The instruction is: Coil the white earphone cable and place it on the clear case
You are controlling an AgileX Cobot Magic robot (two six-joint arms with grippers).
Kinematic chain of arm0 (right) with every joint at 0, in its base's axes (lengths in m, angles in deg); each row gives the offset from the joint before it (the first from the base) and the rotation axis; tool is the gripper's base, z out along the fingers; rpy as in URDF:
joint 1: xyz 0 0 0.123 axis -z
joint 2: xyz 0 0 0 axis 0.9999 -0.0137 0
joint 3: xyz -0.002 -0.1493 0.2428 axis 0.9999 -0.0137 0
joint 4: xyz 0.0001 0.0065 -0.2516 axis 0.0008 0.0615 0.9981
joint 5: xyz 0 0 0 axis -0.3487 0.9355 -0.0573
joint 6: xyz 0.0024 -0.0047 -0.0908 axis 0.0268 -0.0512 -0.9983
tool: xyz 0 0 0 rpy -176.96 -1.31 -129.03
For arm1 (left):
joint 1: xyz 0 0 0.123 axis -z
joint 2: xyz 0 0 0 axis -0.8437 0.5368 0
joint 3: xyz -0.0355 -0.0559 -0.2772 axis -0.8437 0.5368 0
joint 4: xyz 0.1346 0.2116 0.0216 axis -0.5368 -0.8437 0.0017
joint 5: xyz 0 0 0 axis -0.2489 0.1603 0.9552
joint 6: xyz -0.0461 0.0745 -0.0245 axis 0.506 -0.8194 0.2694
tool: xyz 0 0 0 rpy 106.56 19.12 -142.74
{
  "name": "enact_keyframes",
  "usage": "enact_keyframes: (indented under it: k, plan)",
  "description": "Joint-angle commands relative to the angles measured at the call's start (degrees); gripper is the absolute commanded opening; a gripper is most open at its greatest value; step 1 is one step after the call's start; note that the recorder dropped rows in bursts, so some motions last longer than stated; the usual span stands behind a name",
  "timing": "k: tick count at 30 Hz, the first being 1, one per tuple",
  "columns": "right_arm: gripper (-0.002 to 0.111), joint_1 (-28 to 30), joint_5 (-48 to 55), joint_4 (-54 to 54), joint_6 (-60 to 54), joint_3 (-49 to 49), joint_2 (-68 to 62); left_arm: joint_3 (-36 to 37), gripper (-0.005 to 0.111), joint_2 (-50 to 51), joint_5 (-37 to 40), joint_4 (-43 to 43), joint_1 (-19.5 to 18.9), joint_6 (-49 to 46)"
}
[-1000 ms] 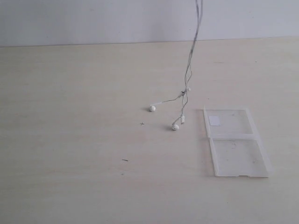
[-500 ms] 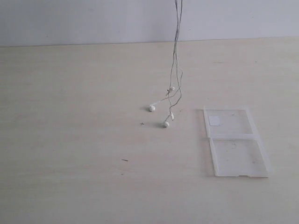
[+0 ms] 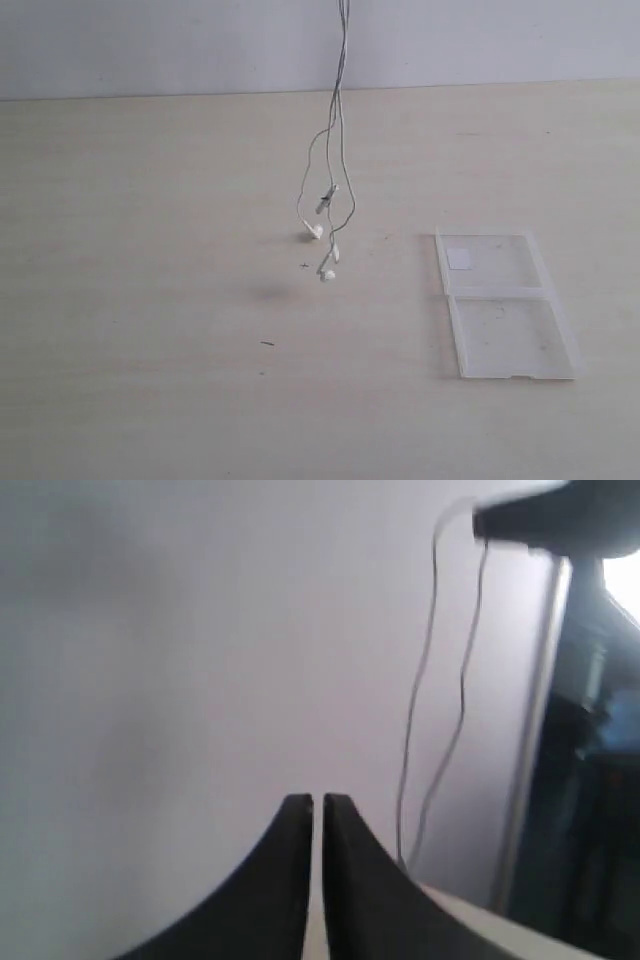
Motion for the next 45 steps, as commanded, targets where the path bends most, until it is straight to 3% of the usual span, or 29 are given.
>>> enact_keyframes:
  k: [1,7,10,15,24,28,31,33,37,45]
  plan:
    - [0.0,0.0,0.15,-0.28,-0.61,0.35,0.09,-6.09,0.024,19.61,-15.79,-16.34,0.65,3.9]
    - [0.0,0.0,0.18,0.09,-0.83,0.35,0.09,-12.16,0.067,36.79,-16.26,-18.88,6.47,0.66]
    - [0.0,0.0,0.18,0.23,-0.83,0.35,0.09,-14.71,0.076,42.76,-16.26,-18.88,9.73,-2.88]
    - [0.0,0.0,0.18,0.47,-0.83,0.35,0.09,-19.51,0.077,47.48,-15.52,-17.97,13.57,-9.1]
    - [0.0,0.0,0.29,0.49,-1.78,0.35,0.09,-24.95,0.077,51.88,-15.05,-10.93,14.14,-9.78]
    - [0.0,0.0,0.14,0.49,-1.95,0.35,0.09,-27.62,0.077,54.77,-14.9,-10.8,16.31,-9.78]
    - [0.0,0.0,0.36,0.49,-1.95,0.35,0.09,-29.88,0.077,55.79,-9.49,-11.02,19.05,-11.46]
    - [0.0,0.0,0.36,0.49,-1.95,0.35,0.09,-30.39,0.073,55.79,-8.54,-11.27,19.5,-11.46]
    - [0.0,0.0,0.36,0.49,-1.95,0.35,0.09,-30.39,0.053,55.79,-7.4,-11.29,19.5,-11.46]
    - [0.0,0.0,0.36,0.49,-1.95,0.35,0.09,-30.39,0.052,55.79,-5.26,-11.29,19.5,-11.46]
